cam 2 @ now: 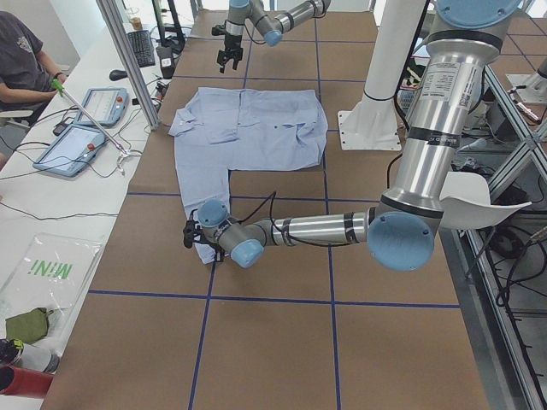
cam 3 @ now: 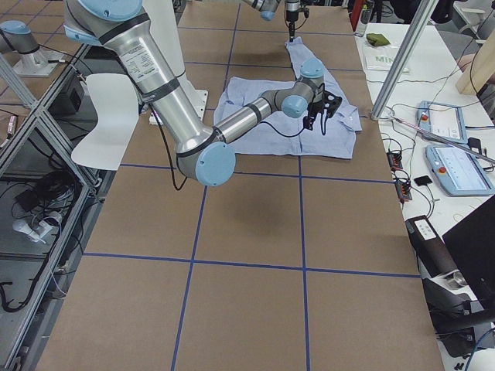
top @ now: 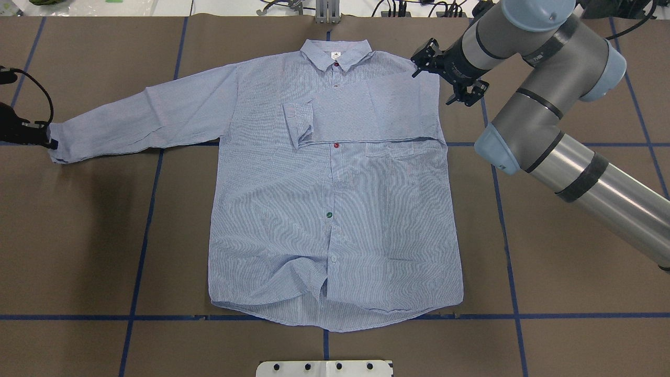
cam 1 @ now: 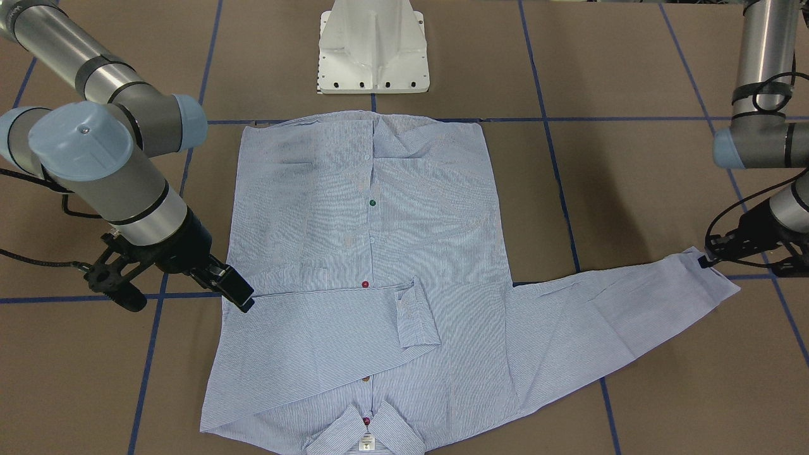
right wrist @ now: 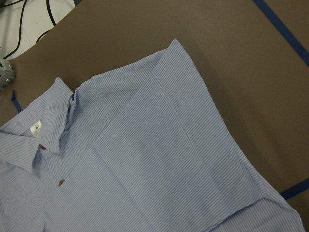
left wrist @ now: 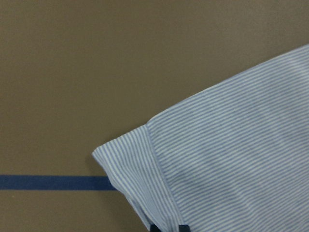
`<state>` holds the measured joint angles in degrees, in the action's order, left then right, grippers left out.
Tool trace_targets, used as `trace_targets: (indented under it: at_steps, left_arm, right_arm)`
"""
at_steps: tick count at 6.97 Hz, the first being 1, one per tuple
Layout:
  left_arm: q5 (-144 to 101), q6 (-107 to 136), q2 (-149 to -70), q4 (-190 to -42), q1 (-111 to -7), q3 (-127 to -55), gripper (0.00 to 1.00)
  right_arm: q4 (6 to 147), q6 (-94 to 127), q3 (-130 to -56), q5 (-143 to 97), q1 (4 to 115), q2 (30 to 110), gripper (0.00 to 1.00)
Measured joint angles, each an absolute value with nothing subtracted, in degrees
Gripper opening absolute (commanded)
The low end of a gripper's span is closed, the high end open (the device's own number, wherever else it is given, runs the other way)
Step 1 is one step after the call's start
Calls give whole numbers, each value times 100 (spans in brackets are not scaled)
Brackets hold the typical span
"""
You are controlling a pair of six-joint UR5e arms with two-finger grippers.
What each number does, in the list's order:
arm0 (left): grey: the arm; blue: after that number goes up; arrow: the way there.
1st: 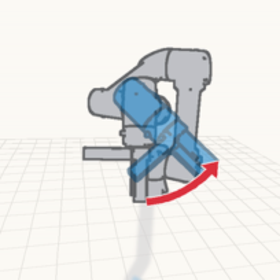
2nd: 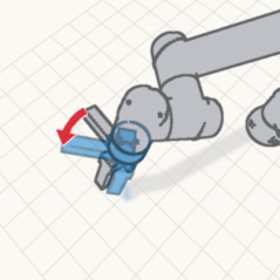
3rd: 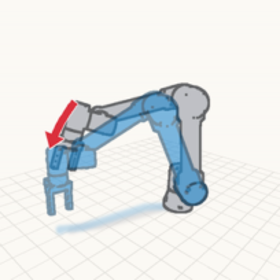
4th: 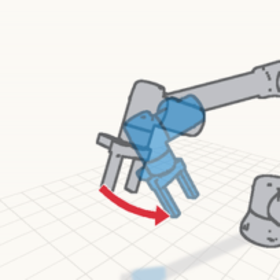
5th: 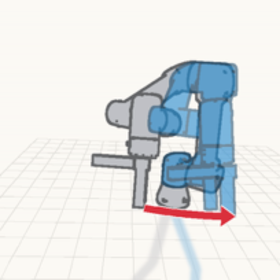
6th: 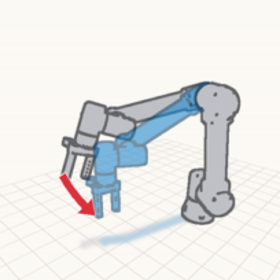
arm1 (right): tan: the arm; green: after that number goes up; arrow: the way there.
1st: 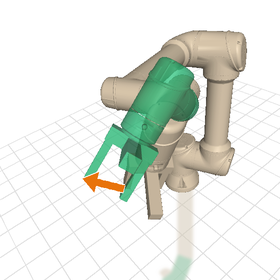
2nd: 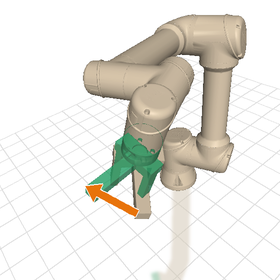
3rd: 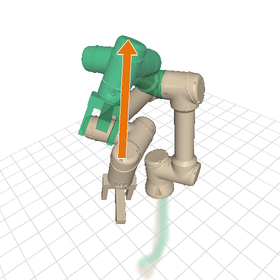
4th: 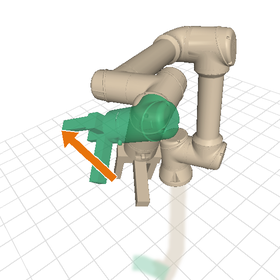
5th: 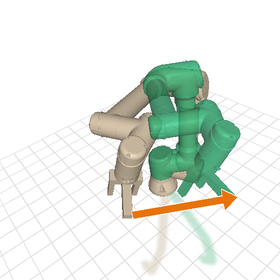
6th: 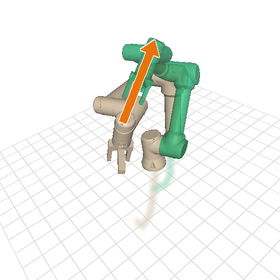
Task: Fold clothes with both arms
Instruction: 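Fold the held sleeve with the left gripper across the shirt toward the collar and release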
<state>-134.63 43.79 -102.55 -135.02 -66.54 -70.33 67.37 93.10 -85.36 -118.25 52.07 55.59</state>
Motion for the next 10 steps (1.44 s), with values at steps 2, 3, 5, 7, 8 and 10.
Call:
trace_targets:
  at_steps: [2,3,5,7,8,10]
  left_arm:
    - [-13466,5229,-10821,-12648,-6639,-7853,0]
    - [-13453,6014,-11271,-12383,-6473,-8059,0]
    - [-13105,7715,-12226,-12242,-5705,-8160,0]
    - [-12414,9145,-13500,-12222,-4919,-7780,0]
    - [-12101,9826,-14251,-12223,-4627,-7335,0]
    - [-11471,10585,-15083,-12247,-4053,-6775,0]
  right_arm:
    - [6739,9238,-8661,-11834,5346,5775,100]
    - [6740,9015,-8729,-11859,5471,5931,100]
    - [6741,8393,-8791,-12137,5892,6233,100]
    - [6723,7656,-8822,-12515,6344,6559,100]
    - [6720,7518,-8846,-12557,6418,6627,100]
    - [6723,7459,-8902,-12533,6460,6705,100]
